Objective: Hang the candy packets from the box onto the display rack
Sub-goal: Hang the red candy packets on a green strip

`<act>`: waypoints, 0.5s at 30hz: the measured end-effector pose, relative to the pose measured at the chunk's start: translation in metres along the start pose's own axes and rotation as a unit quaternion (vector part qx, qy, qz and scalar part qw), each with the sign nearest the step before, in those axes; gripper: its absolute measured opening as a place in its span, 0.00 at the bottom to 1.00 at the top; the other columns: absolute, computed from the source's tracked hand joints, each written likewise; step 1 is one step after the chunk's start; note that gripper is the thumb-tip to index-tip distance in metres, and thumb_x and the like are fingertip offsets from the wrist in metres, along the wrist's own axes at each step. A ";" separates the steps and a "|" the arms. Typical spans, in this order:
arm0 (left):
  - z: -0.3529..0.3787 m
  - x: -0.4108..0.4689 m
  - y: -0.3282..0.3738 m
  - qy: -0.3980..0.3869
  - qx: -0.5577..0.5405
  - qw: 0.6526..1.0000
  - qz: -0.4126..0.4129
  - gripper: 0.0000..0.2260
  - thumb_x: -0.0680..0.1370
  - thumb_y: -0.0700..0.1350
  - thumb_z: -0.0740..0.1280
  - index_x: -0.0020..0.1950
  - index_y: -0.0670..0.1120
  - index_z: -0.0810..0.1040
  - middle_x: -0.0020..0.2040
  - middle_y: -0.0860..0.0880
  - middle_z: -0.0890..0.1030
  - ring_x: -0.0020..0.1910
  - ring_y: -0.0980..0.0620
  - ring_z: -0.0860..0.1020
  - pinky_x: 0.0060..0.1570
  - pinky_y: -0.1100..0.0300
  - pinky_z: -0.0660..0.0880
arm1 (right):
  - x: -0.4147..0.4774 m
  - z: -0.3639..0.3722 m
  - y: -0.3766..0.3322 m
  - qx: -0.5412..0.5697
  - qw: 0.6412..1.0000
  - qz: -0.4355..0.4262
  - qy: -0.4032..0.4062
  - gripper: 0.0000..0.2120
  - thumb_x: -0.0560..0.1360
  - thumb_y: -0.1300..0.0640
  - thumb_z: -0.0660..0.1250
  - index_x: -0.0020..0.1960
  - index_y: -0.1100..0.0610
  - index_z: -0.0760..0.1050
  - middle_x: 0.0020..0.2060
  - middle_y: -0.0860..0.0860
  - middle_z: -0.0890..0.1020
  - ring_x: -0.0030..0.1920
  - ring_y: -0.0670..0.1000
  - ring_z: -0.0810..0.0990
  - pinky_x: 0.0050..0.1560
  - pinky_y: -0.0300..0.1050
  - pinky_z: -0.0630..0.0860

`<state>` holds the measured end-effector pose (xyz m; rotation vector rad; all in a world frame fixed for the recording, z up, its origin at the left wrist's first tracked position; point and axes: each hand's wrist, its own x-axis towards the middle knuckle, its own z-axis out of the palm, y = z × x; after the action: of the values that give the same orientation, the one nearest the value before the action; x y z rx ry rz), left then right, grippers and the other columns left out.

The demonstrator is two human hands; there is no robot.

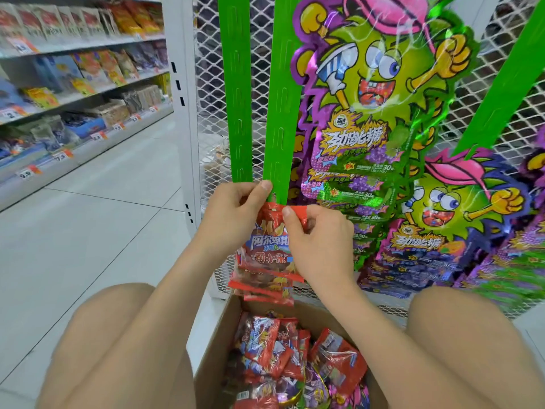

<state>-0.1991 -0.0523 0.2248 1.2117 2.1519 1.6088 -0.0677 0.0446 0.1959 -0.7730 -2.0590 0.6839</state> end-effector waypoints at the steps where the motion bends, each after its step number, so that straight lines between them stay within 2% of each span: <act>1: 0.000 -0.002 0.000 -0.001 0.020 1.000 0.022 0.24 0.87 0.55 0.63 0.35 0.44 0.73 0.29 0.46 0.70 0.30 0.52 0.68 0.34 0.55 0.66 | 0.000 -0.001 0.003 -0.025 1.000 -0.003 -0.010 0.21 0.82 0.43 0.67 0.33 0.51 0.74 0.24 0.46 0.73 0.28 0.51 0.73 0.32 0.47 0.64; 3: -0.001 -0.003 -0.003 -0.010 0.078 0.994 0.071 0.17 0.87 0.51 0.64 0.40 0.49 0.77 0.32 0.50 0.76 0.32 0.54 0.72 0.35 0.56 0.68 | 0.002 -0.007 0.007 -0.067 0.997 -0.017 -0.023 0.19 0.82 0.42 0.66 0.37 0.50 0.76 0.26 0.45 0.74 0.29 0.50 0.73 0.31 0.48 0.68; 4: 0.000 -0.004 -0.007 -0.021 0.104 0.991 0.086 0.12 0.86 0.51 0.65 0.45 0.49 0.80 0.36 0.51 0.80 0.36 0.53 0.76 0.38 0.56 0.72 | 0.003 -0.010 0.009 -0.077 0.996 -0.025 -0.023 0.16 0.82 0.42 0.66 0.40 0.50 0.79 0.27 0.44 0.76 0.30 0.49 0.75 0.32 0.48 0.71; 6: 0.000 -0.004 -0.014 -0.038 0.125 0.988 0.081 0.06 0.85 0.52 0.68 0.53 0.50 0.80 0.43 0.54 0.83 0.43 0.54 0.80 0.42 0.57 0.75 | 0.007 -0.014 0.011 -0.042 0.998 -0.030 -0.021 0.09 0.81 0.45 0.69 0.48 0.49 0.84 0.31 0.42 0.81 0.33 0.44 0.79 0.37 0.46 0.75; 7: -0.001 -0.004 -0.016 -0.045 0.122 0.989 0.073 0.05 0.84 0.51 0.69 0.55 0.51 0.80 0.43 0.56 0.82 0.43 0.56 0.80 0.42 0.59 0.74 | 0.008 -0.016 0.011 -0.002 0.999 -0.024 -0.026 0.07 0.80 0.46 0.71 0.50 0.48 0.84 0.33 0.41 0.82 0.34 0.41 0.80 0.40 0.44 0.77; 10: -0.004 -0.005 -0.015 -0.066 0.081 0.993 0.055 0.04 0.82 0.49 0.73 0.54 0.52 0.80 0.41 0.58 0.79 0.40 0.59 0.77 0.41 0.63 0.73 | 0.009 -0.016 0.010 0.065 0.997 -0.006 -0.041 0.05 0.78 0.47 0.74 0.51 0.47 0.85 0.35 0.39 0.84 0.36 0.40 0.83 0.45 0.46 0.82; 13: -0.006 -0.008 -0.010 -0.070 0.040 0.996 0.027 0.07 0.78 0.48 0.78 0.50 0.49 0.82 0.40 0.51 0.80 0.40 0.55 0.79 0.43 0.62 0.77 | 0.007 -0.012 0.010 0.091 0.995 0.014 -0.029 0.05 0.77 0.47 0.75 0.48 0.47 0.84 0.34 0.41 0.84 0.36 0.42 0.83 0.44 0.52 0.82; 15: -0.005 -0.010 -0.005 -0.069 0.011 0.998 0.009 0.07 0.78 0.48 0.78 0.49 0.47 0.84 0.42 0.47 0.84 0.43 0.51 0.85 0.45 0.57 0.82 | 0.006 -0.009 0.008 0.141 0.989 0.040 -0.025 0.05 0.77 0.48 0.76 0.47 0.49 0.84 0.35 0.43 0.85 0.38 0.44 0.84 0.43 0.53 0.83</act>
<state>-0.1976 -0.0633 0.2197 1.3120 2.0843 1.4671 -0.0606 0.0559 0.1977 -0.6840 -1.9283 1.0233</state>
